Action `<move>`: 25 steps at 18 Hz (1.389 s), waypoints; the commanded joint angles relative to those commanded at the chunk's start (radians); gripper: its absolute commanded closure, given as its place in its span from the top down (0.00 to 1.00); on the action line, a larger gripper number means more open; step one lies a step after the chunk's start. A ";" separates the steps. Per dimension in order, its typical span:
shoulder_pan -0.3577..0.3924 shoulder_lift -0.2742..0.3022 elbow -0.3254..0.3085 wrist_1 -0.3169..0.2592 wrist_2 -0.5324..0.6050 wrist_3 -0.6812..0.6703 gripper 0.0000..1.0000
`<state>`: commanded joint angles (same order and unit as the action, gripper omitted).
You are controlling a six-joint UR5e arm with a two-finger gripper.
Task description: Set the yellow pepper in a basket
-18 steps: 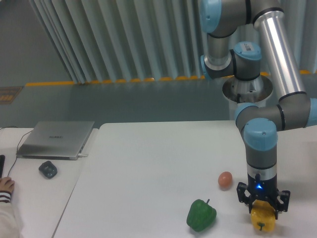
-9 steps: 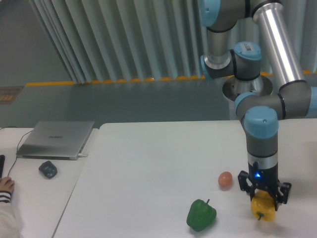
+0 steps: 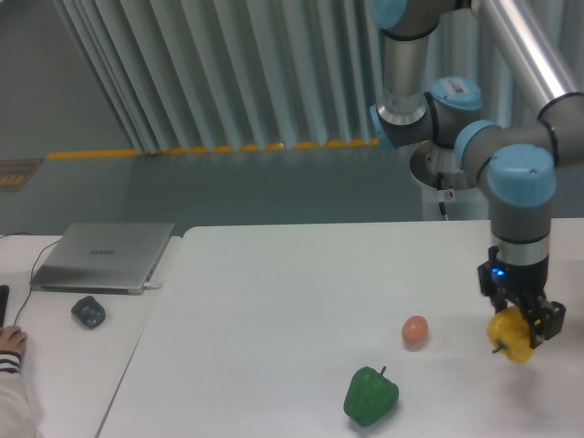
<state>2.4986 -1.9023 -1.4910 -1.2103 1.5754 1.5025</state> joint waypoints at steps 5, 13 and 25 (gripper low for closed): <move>0.111 0.023 0.003 0.015 0.006 0.180 0.32; 0.140 -0.023 0.003 0.186 0.225 0.245 0.33; 0.215 -0.054 0.008 0.207 0.284 0.282 1.00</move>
<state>2.7136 -1.9558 -1.4834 -1.0032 1.8592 1.7840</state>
